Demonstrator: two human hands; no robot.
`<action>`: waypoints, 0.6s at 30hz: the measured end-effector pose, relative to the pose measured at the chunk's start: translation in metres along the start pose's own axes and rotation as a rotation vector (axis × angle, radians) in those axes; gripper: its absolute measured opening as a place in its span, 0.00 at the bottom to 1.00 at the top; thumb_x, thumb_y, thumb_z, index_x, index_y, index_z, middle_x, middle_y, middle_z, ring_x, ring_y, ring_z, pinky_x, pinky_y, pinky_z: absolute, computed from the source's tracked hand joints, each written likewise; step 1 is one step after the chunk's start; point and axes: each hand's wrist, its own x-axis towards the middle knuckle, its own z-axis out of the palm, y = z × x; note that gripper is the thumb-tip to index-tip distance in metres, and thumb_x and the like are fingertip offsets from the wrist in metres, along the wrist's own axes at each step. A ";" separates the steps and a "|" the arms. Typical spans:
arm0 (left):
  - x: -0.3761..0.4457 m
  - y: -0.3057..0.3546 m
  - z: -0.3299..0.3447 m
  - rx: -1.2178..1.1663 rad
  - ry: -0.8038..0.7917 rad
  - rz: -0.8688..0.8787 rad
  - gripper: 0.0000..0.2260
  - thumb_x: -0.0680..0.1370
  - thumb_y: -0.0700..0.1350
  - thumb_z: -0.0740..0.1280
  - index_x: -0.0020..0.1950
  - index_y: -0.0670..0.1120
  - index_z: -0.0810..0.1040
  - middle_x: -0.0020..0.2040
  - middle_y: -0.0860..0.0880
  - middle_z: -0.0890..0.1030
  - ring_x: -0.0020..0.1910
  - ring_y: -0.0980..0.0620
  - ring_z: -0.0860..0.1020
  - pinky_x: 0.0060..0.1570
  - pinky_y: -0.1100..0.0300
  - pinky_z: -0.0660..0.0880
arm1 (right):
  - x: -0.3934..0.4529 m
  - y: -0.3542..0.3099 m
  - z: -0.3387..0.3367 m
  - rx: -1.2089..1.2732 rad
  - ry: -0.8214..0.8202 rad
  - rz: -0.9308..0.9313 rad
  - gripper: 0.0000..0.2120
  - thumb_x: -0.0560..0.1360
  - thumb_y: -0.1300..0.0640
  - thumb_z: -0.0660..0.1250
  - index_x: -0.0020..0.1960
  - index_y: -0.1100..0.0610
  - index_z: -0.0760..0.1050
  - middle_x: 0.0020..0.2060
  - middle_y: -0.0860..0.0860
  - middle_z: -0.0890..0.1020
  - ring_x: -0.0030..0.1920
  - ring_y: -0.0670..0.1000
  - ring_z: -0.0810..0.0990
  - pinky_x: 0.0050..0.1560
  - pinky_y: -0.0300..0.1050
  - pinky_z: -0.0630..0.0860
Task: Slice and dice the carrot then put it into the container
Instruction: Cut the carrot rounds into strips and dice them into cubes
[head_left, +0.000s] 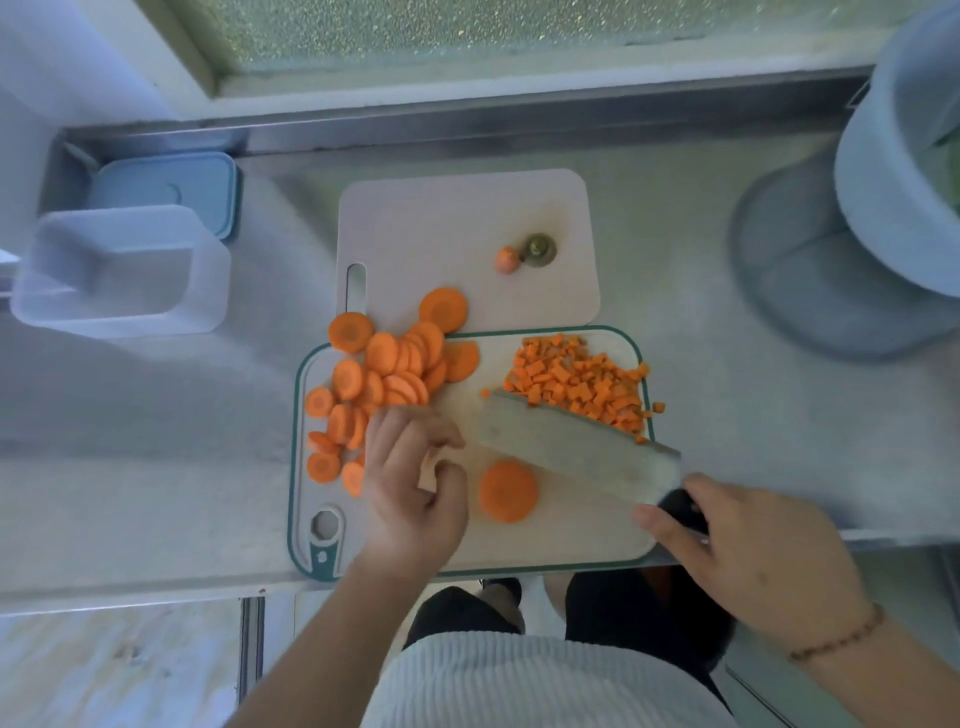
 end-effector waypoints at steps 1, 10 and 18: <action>0.010 0.001 0.003 0.038 -0.082 0.019 0.07 0.70 0.38 0.62 0.43 0.45 0.78 0.44 0.53 0.77 0.45 0.47 0.74 0.51 0.58 0.70 | 0.002 0.001 0.001 -0.018 0.010 -0.009 0.31 0.75 0.27 0.43 0.31 0.49 0.68 0.19 0.45 0.71 0.18 0.47 0.70 0.20 0.35 0.53; 0.041 -0.015 0.027 0.352 -0.549 0.011 0.18 0.77 0.61 0.63 0.53 0.51 0.84 0.51 0.55 0.80 0.56 0.47 0.72 0.56 0.46 0.70 | 0.009 -0.003 0.000 0.013 0.087 -0.084 0.24 0.76 0.30 0.47 0.34 0.49 0.59 0.21 0.47 0.72 0.17 0.49 0.71 0.22 0.36 0.53; 0.046 0.027 0.053 0.282 -0.718 0.324 0.16 0.79 0.60 0.63 0.58 0.54 0.83 0.57 0.54 0.78 0.57 0.46 0.73 0.56 0.49 0.68 | 0.014 -0.010 -0.003 -0.021 0.099 -0.125 0.29 0.75 0.31 0.49 0.31 0.53 0.69 0.21 0.48 0.73 0.18 0.51 0.71 0.22 0.38 0.58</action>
